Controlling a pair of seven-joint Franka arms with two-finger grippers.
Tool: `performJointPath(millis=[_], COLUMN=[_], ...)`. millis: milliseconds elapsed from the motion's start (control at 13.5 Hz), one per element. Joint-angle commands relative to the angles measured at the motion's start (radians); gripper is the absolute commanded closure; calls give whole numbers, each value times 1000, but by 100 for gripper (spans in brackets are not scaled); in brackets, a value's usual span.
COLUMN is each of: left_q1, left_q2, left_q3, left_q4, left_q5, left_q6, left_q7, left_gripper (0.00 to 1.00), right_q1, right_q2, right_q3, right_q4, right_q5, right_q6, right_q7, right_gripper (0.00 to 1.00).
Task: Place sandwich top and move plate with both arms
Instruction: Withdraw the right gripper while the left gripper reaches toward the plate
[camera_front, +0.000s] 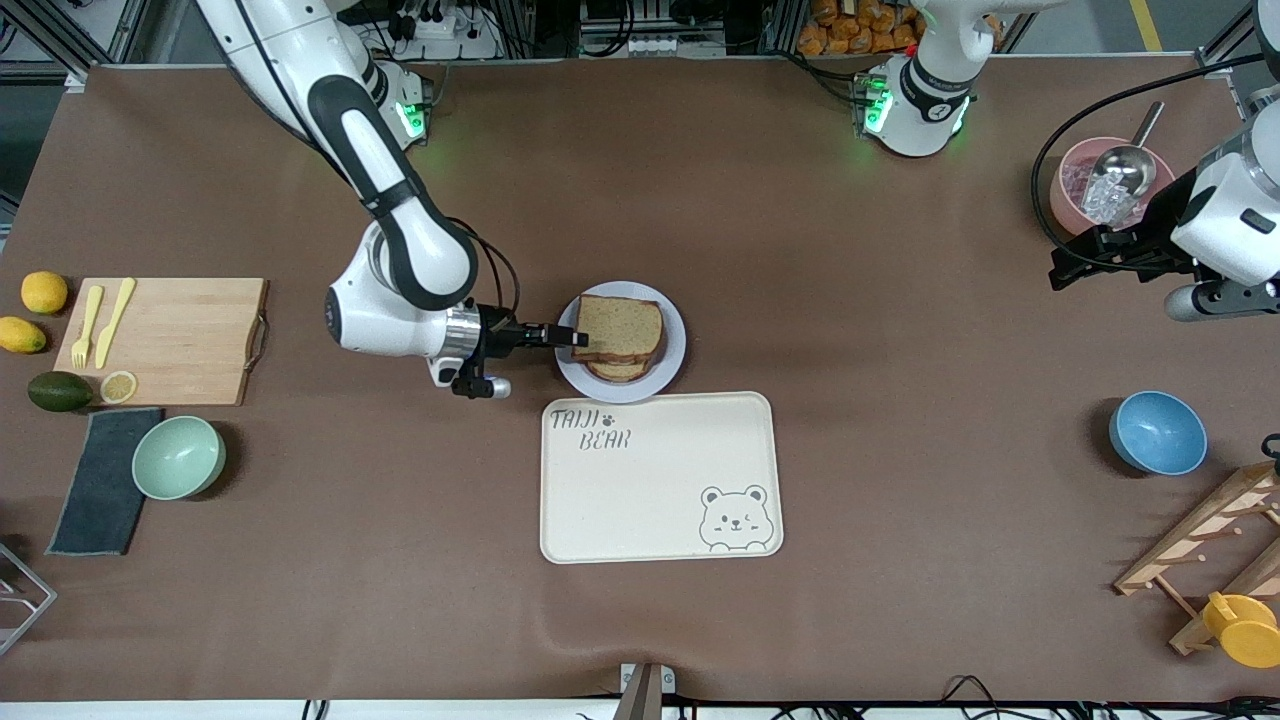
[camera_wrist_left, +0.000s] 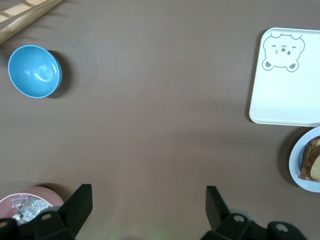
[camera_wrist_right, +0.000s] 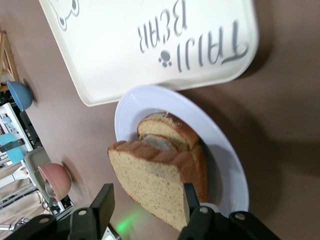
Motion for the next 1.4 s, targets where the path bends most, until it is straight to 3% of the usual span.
performJointPath(millis=[0,443,1183,1257,1330], left_q1=[1,-1,-56,-60,-68], left_q2=[-1,9,97,108,111], left_q3=[3,3,0,-2,-5], left_q4=[8,5,-4,-5,-7], left_q5=[-40,-72,-213,-215,-221], left_q6=[2,26,123,132,138], left_q7=[4,5,5,5,5], left_gripper=[0,0,0,0,0], right_q1=[-71,-213,-449,-464,-477], right_q2=[-24,-61,-78,-78,-86], right_q3=[11,12,57,57,57], right_q4=[43,93,281,309,342], right_q5=[-114,-274,-572,-599,-650], right_q6=[-103,-261,-517,-542,-565], right_q7=[102,113,127,127,127], right_gripper=[34,34,33,27,13])
